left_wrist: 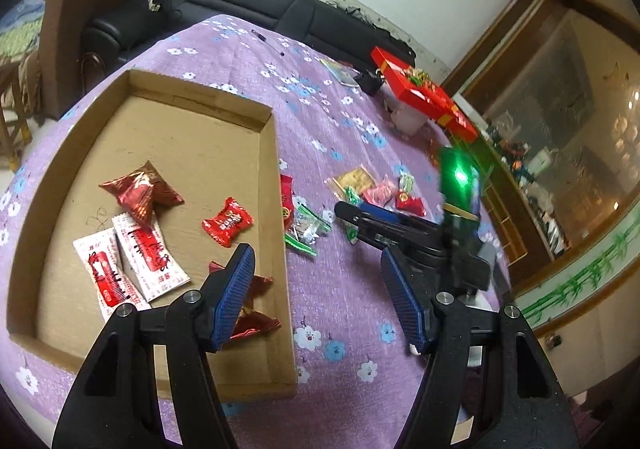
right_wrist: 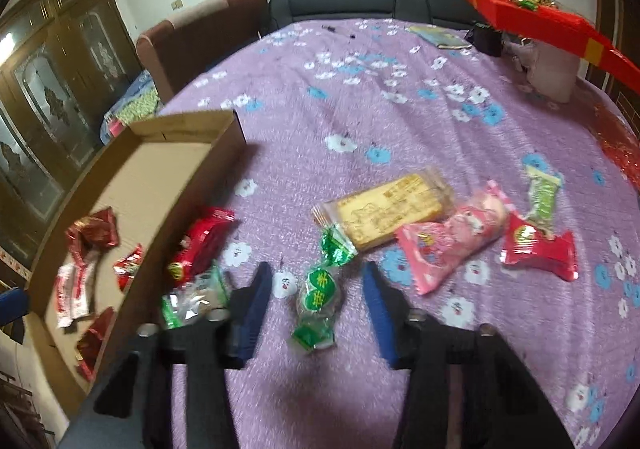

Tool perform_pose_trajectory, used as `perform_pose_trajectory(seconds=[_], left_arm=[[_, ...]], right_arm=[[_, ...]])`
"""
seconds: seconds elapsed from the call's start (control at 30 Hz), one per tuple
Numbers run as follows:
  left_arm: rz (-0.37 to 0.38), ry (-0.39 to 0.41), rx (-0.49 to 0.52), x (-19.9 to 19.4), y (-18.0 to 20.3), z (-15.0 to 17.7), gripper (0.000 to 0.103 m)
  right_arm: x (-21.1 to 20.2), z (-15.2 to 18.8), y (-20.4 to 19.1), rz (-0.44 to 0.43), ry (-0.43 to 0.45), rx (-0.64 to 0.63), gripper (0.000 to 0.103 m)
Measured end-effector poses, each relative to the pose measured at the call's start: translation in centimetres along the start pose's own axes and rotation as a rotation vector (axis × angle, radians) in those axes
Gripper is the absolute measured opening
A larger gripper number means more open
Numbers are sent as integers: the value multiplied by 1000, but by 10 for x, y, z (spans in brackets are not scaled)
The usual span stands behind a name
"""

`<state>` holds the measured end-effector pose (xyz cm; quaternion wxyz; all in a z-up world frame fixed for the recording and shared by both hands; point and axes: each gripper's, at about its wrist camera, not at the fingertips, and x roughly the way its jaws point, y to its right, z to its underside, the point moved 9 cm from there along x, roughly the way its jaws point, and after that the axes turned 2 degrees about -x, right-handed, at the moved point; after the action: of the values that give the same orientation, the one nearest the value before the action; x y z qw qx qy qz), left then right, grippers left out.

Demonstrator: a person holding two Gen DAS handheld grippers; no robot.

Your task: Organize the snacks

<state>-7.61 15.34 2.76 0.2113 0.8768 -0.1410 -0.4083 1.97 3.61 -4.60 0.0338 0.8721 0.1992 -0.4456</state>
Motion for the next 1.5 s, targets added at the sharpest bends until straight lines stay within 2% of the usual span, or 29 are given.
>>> perform_pose_trajectory(seconds=[0.03,0.27,0.33,0.4,0.53,0.73,0.83,0.9,0.93,1.0,1.13,1.23,1.27,1.33,1.5], left_arm=[[-10,-9,19,4,4,1,66],[-66,-74,185,46,32,8,66],[-103,-98,232,65,39,7,66],[-125,-119,265,82,44,5,66],[-252,-155,355,117,43,1,66],[-321,-246,378,146,27,11,66],[-315,-273,383,153,30,16,63],[-296,-277,390,154,34,19,44],[-283,-278,393,154,36,21,42],[-266,-275,386,153,40,23,42],[-285,-256,383,156,39,24,42],[-323,-238,448,156,43,30,42],[-319,-237,455,155,45,32,39],[-273,-231,443,151,49,34,32],[-188,-184,362,130,49,24,29]], right_arm=[[5,2,0,-1,-12,-1,24],[-14,18,27,-8,3,33,24],[-22,27,41,-13,7,51,24],[-27,32,51,-42,23,79,24],[-30,32,60,-94,31,131,24],[-30,32,59,-99,34,129,25],[-30,33,60,-109,34,140,25],[-30,33,60,-109,34,142,25],[-30,33,60,-108,34,143,25],[-31,34,59,-105,35,141,25],[-32,35,58,-93,36,130,25],[-32,35,55,-76,39,111,24],[-32,35,54,-74,40,106,24],[-34,35,52,-65,51,97,24],[-48,31,50,-70,114,103,24]])
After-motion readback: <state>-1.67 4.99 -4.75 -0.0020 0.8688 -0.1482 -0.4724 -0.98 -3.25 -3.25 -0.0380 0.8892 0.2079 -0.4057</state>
